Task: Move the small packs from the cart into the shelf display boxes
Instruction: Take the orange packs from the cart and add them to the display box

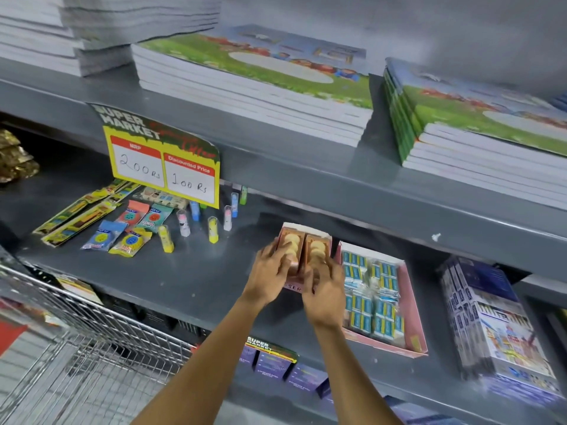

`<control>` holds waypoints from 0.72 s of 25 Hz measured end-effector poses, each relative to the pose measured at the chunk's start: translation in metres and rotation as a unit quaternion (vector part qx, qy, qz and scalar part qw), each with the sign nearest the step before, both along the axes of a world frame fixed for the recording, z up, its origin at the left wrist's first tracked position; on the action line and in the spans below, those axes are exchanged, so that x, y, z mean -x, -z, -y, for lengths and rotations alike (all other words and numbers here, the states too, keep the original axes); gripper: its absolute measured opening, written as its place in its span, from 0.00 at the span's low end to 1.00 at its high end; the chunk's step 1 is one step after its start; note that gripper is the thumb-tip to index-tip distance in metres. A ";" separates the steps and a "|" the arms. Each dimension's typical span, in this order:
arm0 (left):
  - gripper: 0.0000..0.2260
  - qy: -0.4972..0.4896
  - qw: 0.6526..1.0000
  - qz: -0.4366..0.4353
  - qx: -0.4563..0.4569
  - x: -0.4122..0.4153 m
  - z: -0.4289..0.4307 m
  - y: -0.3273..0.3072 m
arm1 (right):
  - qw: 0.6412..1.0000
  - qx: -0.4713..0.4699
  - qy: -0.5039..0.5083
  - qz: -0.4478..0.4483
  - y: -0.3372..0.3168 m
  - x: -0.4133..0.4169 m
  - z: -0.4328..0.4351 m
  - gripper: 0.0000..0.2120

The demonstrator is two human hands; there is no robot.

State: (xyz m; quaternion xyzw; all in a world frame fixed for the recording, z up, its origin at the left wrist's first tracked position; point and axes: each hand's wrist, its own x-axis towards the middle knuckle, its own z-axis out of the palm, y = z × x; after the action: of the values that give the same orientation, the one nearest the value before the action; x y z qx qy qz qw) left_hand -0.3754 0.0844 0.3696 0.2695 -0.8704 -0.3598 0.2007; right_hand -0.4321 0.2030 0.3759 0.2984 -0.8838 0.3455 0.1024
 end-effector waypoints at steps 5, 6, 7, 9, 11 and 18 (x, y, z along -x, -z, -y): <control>0.19 -0.026 0.991 0.065 0.115 -0.011 0.005 0.004 | 0.999 -0.024 -0.009 -0.036 0.002 0.004 -0.003 0.21; 0.19 -0.034 0.989 0.073 0.124 -0.009 0.004 0.002 | 0.999 -0.024 -0.003 -0.038 0.001 0.005 -0.002 0.20; 0.19 -0.039 0.987 0.085 0.127 -0.008 0.004 0.000 | 0.999 -0.027 0.005 -0.046 0.000 0.006 0.000 0.19; 0.19 -0.046 0.986 0.107 0.122 -0.003 0.003 -0.004 | 0.996 -0.039 0.034 -0.066 -0.001 0.010 0.002 0.17; 0.19 -0.048 0.984 0.111 0.129 0.001 0.003 -0.007 | 0.994 -0.054 0.057 -0.080 -0.001 0.012 0.003 0.15; 0.22 0.052 0.957 0.110 0.263 -0.014 -0.003 0.018 | 0.980 -0.146 0.007 -0.135 0.012 -0.001 -0.009 0.27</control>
State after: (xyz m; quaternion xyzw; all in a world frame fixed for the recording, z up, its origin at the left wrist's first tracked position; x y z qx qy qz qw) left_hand -0.3609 0.0872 0.3513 0.1996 -0.9637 -0.0963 0.1489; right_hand -0.4311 0.2118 0.3641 0.3478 -0.9049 0.1682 0.1787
